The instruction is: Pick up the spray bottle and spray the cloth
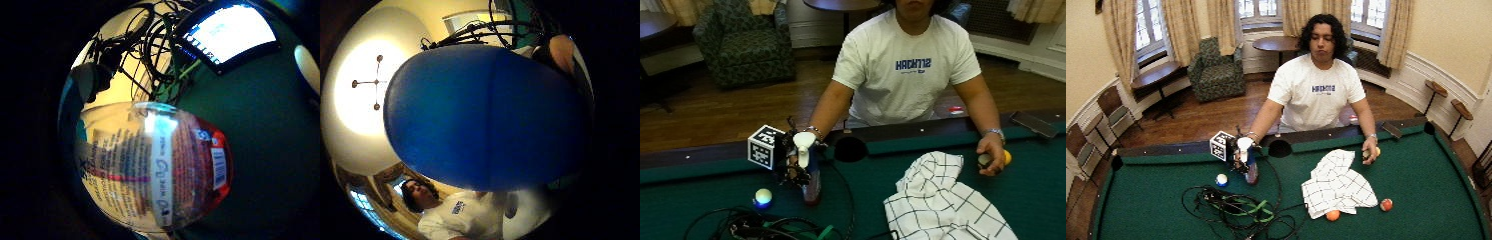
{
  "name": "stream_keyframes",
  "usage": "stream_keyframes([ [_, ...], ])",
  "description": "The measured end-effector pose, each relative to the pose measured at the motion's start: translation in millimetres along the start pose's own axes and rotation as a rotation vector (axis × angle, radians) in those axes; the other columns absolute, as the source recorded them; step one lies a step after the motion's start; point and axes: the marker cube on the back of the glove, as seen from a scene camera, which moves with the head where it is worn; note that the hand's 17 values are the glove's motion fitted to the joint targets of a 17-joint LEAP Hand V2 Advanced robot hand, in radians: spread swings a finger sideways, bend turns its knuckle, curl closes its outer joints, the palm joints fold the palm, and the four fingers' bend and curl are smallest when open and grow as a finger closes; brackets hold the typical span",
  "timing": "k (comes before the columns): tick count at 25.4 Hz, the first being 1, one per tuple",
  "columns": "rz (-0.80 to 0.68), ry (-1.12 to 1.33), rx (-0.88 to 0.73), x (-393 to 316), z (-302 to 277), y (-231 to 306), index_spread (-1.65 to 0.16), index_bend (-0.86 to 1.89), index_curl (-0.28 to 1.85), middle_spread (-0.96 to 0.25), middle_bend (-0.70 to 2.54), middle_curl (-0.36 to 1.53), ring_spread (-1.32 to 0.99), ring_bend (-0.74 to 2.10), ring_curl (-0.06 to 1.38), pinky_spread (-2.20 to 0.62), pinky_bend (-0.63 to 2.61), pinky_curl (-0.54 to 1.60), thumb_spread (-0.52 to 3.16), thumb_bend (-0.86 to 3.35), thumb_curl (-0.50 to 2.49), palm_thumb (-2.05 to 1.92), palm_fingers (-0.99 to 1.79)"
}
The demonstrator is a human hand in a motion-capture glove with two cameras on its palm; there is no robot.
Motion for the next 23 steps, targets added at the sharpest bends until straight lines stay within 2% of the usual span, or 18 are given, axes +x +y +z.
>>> stream_keyframes([
  [5,0.014,0.045,0.046,-3,8,-8,-0.35,0.11,0.36,-0.24,0.29,0.45,-0.22,0.55,0.42,-0.04,0.2,0.37,0.87,-0.02,0.41,0.71,1.03],
  [8,-0.002,0.094,0.077,-4,14,-13,-0.34,0.06,0.33,-0.23,0.29,0.45,-0.23,0.56,0.42,-0.1,0.29,0.39,0.81,0.05,0.47,0.87,1.14],
  [12,-0.05,0.071,0.059,-17,24,-14,-0.32,0.19,0.37,-0.24,0.37,0.48,-0.23,0.53,0.43,-0.14,0.29,0.39,0.68,0.04,0.52,0.93,1.27],
  [19,-0.174,-0.046,0.063,-82,32,-11,-0.3,0.2,0.41,-0.23,0.42,0.51,-0.22,0.53,0.44,-0.2,0.34,0.4,0.56,-0.01,0.58,0.95,1.33],
  [23,-0.217,-0.079,-0.001,-135,34,-8,-0.3,0.21,0.43,-0.23,0.44,0.52,-0.22,0.58,0.45,-0.25,0.36,0.4,0.49,-0.03,0.6,0.95,1.4],
])
